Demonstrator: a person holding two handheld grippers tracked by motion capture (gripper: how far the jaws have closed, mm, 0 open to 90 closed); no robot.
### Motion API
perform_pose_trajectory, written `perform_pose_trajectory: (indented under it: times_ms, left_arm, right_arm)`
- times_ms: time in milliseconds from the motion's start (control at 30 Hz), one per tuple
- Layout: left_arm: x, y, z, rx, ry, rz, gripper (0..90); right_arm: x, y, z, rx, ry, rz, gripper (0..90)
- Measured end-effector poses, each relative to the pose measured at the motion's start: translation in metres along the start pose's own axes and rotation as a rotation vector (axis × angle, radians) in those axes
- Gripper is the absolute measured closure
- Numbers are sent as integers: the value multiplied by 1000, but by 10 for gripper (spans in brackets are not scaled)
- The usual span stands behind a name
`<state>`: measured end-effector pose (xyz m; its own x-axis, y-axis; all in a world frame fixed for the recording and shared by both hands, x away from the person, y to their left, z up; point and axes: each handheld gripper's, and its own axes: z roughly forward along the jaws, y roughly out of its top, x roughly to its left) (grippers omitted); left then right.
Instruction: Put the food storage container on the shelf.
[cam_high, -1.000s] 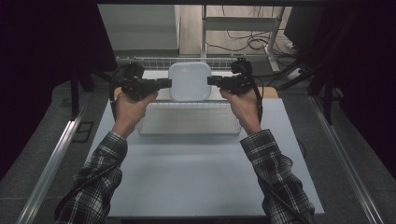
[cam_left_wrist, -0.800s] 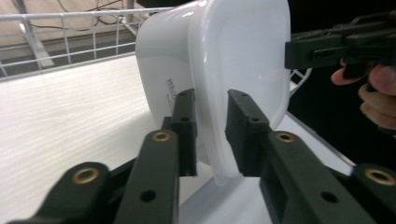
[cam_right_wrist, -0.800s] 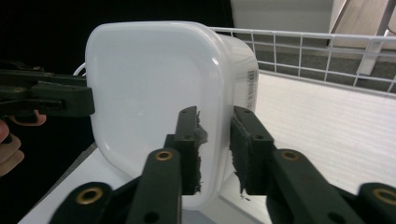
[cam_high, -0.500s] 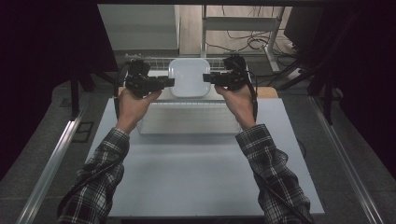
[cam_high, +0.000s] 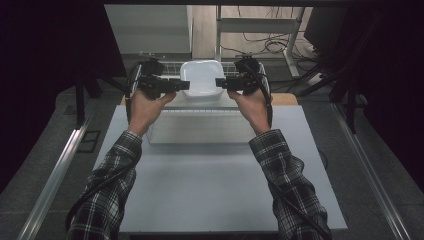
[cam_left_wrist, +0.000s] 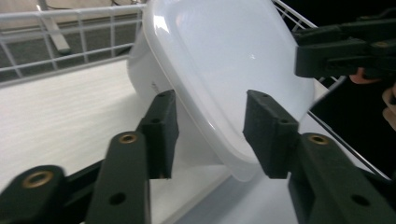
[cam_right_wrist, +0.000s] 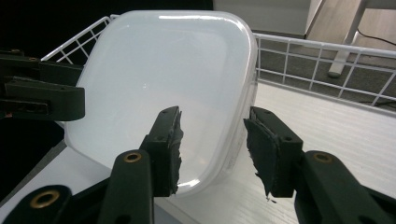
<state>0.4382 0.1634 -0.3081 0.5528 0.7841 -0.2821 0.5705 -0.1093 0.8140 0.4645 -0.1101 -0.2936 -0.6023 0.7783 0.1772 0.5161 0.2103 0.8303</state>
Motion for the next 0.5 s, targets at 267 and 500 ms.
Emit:
perform_pose_trajectory:
  times_ms: [267,500]
  left_arm:
    - [4,4,4,0,-3,-19,532]
    - [0,6,6,1,19,-3,520]
  right_arm:
    - [1,0,1,-1,5,3,552]
    - [1,1,-1,13,-6,15,549]
